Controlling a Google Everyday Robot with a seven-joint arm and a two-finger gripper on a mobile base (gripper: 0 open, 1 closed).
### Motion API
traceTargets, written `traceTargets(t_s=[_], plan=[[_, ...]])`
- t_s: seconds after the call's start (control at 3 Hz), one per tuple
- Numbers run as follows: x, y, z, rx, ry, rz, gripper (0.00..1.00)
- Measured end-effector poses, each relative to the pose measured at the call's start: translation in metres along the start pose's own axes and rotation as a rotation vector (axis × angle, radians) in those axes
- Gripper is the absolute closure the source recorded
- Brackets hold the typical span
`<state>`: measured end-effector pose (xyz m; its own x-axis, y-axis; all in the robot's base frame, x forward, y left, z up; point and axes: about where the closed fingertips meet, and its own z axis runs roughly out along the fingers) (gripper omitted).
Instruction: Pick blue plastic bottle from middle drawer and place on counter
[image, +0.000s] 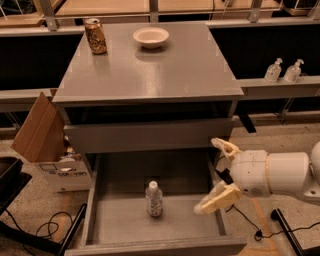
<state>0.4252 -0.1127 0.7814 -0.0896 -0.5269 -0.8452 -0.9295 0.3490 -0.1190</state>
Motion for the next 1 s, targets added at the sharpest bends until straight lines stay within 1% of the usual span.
traceTargets(t_s=[0.33, 0.67, 1.0], plan=[[-0.009, -0.001, 0.008, -0.004, -0.039, 0.008, 0.00], [-0.008, 0.000, 0.008, -0.004, -0.036, 0.007, 0.00], [0.006, 0.001, 0.035, -0.014, -0.048, 0.035, 0.00]])
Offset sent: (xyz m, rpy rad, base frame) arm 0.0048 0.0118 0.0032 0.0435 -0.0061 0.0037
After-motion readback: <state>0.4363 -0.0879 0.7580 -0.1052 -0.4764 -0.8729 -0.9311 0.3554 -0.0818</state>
